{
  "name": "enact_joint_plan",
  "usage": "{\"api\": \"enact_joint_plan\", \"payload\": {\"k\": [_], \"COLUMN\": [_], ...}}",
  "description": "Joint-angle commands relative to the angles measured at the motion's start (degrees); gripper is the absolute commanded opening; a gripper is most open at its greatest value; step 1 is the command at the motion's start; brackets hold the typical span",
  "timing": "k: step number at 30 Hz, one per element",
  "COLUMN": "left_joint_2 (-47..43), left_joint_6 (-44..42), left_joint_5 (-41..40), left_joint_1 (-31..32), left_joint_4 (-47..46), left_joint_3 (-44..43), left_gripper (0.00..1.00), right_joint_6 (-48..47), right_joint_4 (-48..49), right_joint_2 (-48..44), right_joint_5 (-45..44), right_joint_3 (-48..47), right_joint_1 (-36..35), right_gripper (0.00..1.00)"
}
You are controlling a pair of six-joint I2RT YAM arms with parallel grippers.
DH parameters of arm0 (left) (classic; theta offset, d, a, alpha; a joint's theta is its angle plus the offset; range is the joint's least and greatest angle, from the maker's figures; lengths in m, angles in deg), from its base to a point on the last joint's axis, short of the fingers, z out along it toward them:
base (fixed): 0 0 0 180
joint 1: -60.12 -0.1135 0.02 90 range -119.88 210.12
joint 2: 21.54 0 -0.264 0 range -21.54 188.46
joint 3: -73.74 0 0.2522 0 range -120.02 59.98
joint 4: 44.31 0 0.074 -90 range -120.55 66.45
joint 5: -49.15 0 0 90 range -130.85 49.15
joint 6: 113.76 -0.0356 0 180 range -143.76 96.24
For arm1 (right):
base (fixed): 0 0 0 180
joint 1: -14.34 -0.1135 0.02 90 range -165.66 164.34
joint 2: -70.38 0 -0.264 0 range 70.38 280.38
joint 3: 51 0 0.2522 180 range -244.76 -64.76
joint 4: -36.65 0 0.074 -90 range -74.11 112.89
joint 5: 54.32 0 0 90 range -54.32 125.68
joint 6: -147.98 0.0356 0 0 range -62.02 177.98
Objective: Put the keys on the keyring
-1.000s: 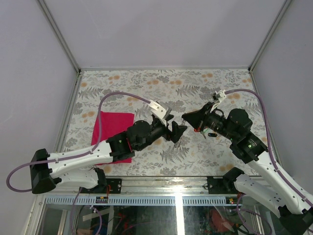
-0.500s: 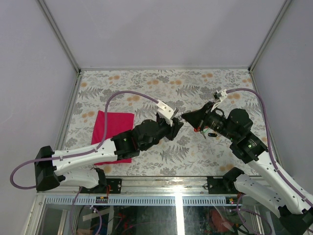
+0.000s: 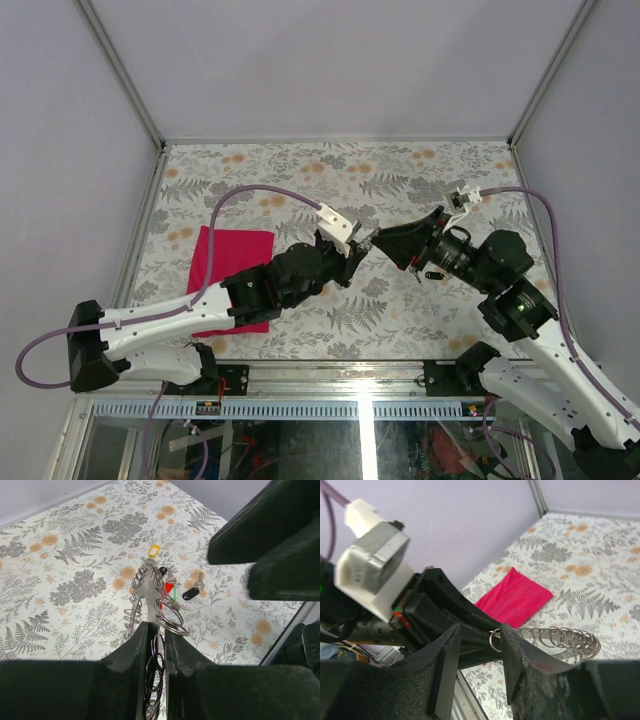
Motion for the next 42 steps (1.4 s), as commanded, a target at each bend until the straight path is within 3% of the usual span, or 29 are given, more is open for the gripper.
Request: {"api": "enact_joint_plan", "payload": {"k": [1, 5, 11, 22, 26, 31, 42], "left_joint_2": [-2.91, -4.65, -7.48, -9.49, -9.43, -9.18, -9.22], "left_joint_6": [0.69, 1.54, 1.77, -0.45, -0.38, 0.02, 1.13], "left_joint_5": [-1.79, -0.64, 3.93, 11.76, 11.50, 10.81, 9.44], "left_joint_1": [-0.23, -0.26, -0.27, -0.30, -0.27, -0.27, -0.26], "left_joint_4": [-2.87, -3.52, -4.12, -3.74, -3.14, -3.01, -2.78], "left_joint_3": [0.16, 0.82, 1.73, 1.72, 1.13, 1.03, 1.17], "left_gripper": [0.00, 0.00, 0.00, 0.00, 0.00, 0.00, 0.00], "right_joint_6": [0.75, -3.73, -18.56, -43.63, -45.73, -46.24, -48.07], "right_joint_4": [5.32, -0.19, -5.18, 10.46, 11.70, 12.62, 16.04], "right_joint_2": [-2.37, -4.00, -7.34, -15.92, -14.74, -10.44, -6.66], "right_joint_5": [2.75, 0.57, -0.96, 6.50, 9.68, 12.73, 12.83], "right_joint_3": [-0.95, -1.96, -2.04, 11.58, 11.63, 10.42, 10.85], "right_joint_1": [-0.33, -0.32, -0.29, -0.33, -0.33, -0.33, -0.42], "right_gripper": [0.45, 0.46, 0.57, 0.62, 0.59, 0.47, 0.41]}}
